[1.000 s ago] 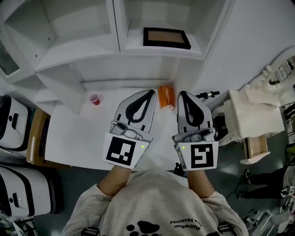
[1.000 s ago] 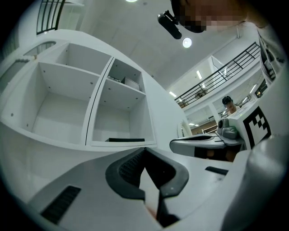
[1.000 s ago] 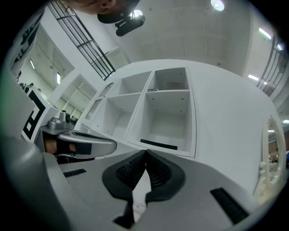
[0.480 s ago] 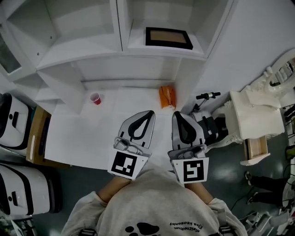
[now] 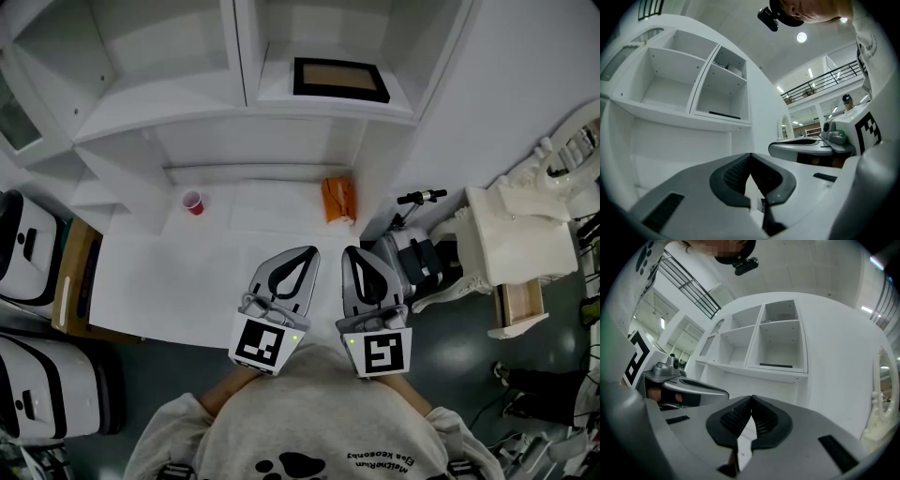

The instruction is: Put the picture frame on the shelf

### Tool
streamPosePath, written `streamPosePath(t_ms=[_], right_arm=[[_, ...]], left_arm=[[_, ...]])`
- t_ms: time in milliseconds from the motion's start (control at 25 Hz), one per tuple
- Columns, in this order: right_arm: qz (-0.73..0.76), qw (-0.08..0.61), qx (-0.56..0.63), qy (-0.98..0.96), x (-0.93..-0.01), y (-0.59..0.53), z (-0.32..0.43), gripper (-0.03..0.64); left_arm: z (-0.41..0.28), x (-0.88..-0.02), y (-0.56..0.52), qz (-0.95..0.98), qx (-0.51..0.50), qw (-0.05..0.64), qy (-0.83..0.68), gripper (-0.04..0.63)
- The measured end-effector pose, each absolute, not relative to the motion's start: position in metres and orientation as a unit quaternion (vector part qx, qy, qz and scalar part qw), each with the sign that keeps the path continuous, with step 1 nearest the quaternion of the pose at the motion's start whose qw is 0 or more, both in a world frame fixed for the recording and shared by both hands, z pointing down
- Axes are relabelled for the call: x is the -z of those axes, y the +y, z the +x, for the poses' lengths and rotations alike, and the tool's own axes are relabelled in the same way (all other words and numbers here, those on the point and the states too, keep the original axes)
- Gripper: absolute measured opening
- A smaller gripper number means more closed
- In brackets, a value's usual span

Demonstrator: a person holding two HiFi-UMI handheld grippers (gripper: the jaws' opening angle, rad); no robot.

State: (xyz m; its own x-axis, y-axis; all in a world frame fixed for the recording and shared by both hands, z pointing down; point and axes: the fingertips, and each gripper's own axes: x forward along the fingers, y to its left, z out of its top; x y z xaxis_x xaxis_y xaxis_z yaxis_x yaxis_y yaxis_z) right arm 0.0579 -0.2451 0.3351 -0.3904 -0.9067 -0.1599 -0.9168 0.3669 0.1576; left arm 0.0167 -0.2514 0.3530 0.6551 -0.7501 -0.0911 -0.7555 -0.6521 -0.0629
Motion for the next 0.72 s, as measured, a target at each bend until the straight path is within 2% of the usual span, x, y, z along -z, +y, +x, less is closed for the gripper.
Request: streamPosePath(t_ms=[720], right_arm=[[-0.529,0.023,-0.122,0.84,-0.3388,-0.2495,0.0532,0.032]], left_arm=[[0.0175,-0.3486,-0.2541,-0.902,-0.054,0.052,0.425,0.02]])
